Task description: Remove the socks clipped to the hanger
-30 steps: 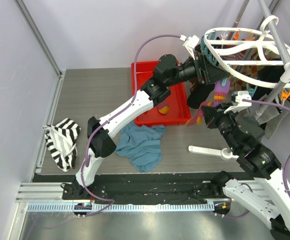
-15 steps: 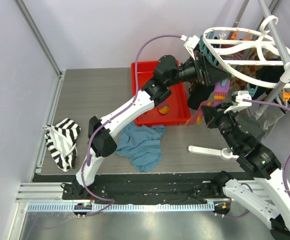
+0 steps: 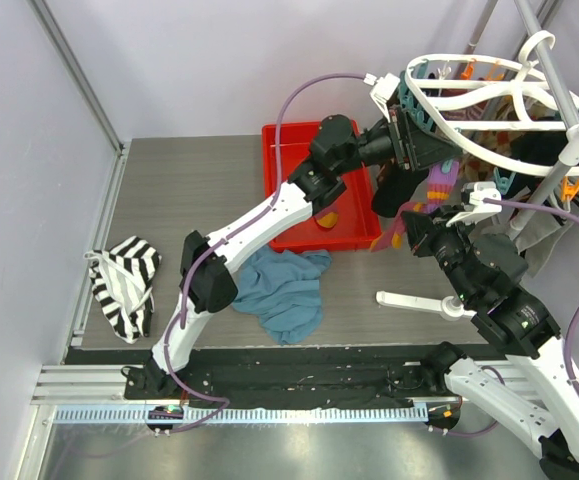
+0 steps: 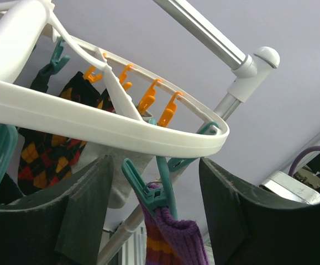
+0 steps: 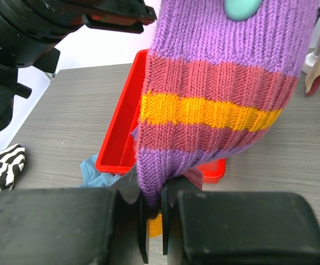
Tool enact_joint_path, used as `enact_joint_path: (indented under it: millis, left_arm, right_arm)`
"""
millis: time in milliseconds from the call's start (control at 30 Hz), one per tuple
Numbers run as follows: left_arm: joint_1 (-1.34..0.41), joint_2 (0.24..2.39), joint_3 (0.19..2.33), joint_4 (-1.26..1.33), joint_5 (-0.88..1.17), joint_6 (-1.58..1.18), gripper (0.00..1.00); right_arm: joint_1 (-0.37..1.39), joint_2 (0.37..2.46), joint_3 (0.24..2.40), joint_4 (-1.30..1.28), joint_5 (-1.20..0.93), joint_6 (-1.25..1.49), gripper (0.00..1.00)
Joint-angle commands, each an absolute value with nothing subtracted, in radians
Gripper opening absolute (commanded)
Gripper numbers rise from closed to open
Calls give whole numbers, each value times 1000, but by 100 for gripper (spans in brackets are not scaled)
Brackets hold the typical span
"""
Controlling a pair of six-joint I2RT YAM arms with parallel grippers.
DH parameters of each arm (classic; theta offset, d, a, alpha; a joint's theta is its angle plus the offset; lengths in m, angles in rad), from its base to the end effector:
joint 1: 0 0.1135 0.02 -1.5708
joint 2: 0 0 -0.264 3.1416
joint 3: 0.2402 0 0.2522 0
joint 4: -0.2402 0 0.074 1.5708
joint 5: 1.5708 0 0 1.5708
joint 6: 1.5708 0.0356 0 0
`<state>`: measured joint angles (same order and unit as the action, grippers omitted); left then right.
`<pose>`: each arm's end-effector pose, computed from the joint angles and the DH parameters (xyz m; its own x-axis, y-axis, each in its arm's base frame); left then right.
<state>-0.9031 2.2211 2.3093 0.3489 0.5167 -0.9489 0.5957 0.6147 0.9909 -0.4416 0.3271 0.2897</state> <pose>0.3042 -0.4142 0.4494 -0.6275 -0.3456 -0.6978 0.7722 -0.1613 -0.6145 0.1038 0.0565 0.4045 -0.1278 0.2402 -0.9623 -0.2394 0.9341 0.2649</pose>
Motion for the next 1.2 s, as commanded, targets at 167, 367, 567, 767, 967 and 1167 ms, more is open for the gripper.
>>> enact_joint_path:
  millis: [167,367,567,767,967,1167]
  left_arm:
    - [-904,2218,2344,388,514,-962,37]
    - [-897,2226,2368,354,500,-960,12]
    - [-884,2224,2373,325,482,-960,5]
    - [-881,2223,2376,319,477,-965,6]
    - [-874,2189,2292,339,451,-966,58]
    - [-839,2074,2105,357,425,-951,75]
  right_arm:
    - [598,601,994,-397,328,279,1]
    - [600,584,976,-403,334,272,1]
    - [600,572,943,-478,327,249,1]
    - [598,525,928,-520,327,247,1]
    - [598,523,940,-545,322,252,1]
    - [598,540,968,-563,316,253,2]
